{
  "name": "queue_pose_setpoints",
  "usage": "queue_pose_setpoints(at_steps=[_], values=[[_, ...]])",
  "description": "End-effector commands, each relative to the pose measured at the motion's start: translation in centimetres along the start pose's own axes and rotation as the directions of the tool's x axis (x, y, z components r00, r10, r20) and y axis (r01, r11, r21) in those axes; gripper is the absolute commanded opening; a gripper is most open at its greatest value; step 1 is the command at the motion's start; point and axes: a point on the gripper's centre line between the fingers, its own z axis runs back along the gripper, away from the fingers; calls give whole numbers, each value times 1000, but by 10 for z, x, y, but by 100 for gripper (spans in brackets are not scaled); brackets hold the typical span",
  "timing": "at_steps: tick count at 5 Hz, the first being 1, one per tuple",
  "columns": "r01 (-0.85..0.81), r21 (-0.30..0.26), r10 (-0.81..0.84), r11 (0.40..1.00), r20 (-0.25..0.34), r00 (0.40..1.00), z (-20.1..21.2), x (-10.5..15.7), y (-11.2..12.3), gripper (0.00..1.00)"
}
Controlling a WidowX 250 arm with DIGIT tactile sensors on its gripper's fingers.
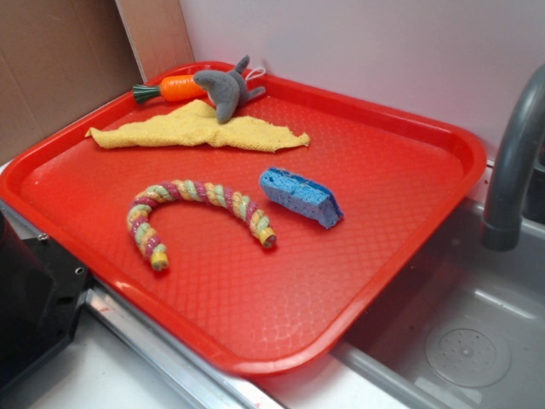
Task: Grab the gray animal.
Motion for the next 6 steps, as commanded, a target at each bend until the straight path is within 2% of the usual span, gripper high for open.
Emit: queue_pose_setpoints(at_steps=[1, 2, 3, 4, 5, 6], values=[[0, 0, 0, 1000, 0, 1000, 0, 0, 0, 100], [-70, -50, 75, 996, 89, 993, -15, 15, 4, 100], [-209, 5, 206, 978, 132, 970, -29, 35, 14, 100], [-374, 37, 361, 927, 190, 913, -49, 52, 28, 100], [-503, 60, 472, 862, 264, 841, -74, 74, 48, 100], [-528, 63, 486, 847, 308, 818, -98, 96, 65, 100]])
